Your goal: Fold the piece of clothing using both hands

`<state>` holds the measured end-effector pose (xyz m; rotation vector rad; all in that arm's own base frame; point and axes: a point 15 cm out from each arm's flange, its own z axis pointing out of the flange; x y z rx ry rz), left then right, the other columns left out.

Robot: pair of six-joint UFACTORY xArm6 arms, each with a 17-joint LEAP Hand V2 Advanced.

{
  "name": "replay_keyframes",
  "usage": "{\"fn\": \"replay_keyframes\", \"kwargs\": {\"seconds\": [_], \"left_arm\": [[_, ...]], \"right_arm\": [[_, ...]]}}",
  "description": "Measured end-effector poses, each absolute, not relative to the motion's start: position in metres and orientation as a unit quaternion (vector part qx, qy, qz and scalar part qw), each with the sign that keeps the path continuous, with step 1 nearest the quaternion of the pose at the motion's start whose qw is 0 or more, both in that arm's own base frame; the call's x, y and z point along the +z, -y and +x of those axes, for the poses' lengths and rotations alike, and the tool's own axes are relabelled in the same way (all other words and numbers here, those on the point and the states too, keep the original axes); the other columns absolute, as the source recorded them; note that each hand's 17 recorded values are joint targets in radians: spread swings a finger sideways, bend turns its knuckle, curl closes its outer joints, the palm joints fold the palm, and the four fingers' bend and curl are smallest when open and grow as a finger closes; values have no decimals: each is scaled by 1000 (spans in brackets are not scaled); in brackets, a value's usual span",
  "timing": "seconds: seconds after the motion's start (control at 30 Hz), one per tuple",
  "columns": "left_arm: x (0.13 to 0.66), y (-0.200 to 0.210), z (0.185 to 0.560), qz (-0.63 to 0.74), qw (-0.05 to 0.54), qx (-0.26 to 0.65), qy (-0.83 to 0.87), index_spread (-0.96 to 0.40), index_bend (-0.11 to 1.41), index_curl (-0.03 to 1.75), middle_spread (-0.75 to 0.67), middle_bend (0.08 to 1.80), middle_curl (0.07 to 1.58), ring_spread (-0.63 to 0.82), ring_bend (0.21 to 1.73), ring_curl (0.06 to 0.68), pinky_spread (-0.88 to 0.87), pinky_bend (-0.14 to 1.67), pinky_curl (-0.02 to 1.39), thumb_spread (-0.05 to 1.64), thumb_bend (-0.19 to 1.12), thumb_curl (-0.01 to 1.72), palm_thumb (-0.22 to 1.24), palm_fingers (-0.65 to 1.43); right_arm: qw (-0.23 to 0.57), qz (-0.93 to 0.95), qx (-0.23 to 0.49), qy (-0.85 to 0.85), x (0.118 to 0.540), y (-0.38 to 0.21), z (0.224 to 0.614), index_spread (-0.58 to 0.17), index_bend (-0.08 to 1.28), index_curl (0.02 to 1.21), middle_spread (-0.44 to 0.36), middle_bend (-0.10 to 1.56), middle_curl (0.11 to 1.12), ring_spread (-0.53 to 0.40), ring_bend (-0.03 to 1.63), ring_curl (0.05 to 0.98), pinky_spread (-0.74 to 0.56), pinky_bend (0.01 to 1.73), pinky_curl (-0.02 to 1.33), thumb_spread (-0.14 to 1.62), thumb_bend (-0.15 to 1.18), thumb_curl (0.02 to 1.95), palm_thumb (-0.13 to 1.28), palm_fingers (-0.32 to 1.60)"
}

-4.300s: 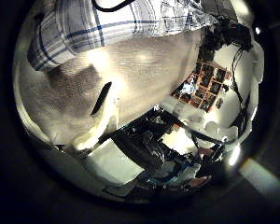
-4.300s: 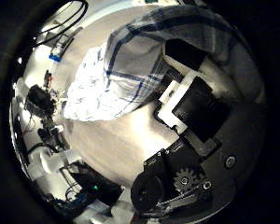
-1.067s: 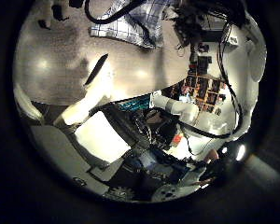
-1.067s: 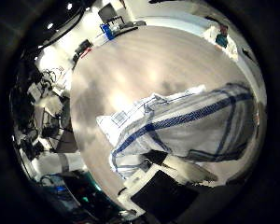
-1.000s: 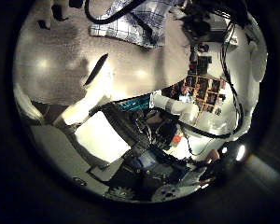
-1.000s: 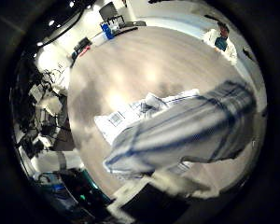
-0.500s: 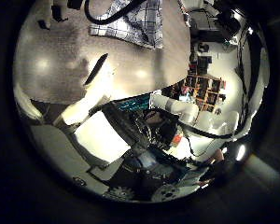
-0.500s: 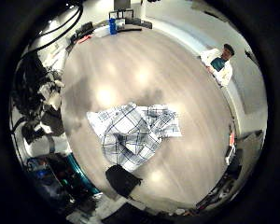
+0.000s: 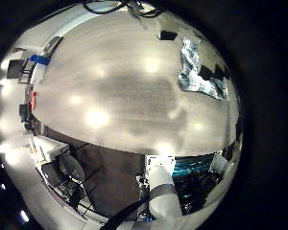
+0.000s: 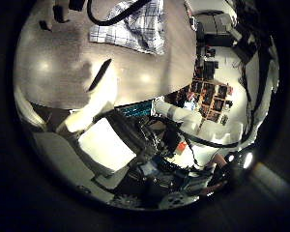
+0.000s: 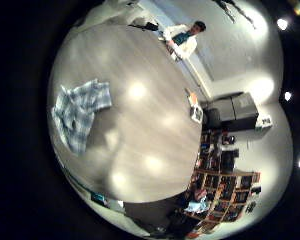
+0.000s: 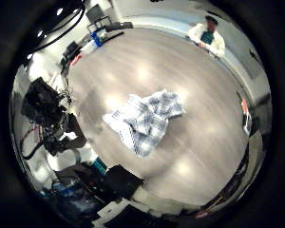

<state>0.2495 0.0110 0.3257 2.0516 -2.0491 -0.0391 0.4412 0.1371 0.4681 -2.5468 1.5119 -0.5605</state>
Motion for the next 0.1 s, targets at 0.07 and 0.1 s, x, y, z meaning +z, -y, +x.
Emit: {"fn": "replay_keyframes", "kwargs": {"seconds": [0.07,0.1], "left_arm": [[327,-5,250,703,127,-23,699,-258,374,781,-281,494,850,-207,872,380,27,353,484,1145,-23,336,506,340],[327,-3,251,703,129,-27,699,-250,375,779,-265,469,840,-192,870,378,32,357,485,1146,-21,336,504,334]], "right_arm": [[58,-840,-164,-514,462,-126,435,-367,168,315,-69,358,386,3,642,273,468,751,225,918,-28,306,138,255],[51,-838,-148,-522,456,-121,430,-366,166,314,-71,358,386,2,642,272,466,748,223,923,-29,305,139,255]]}}
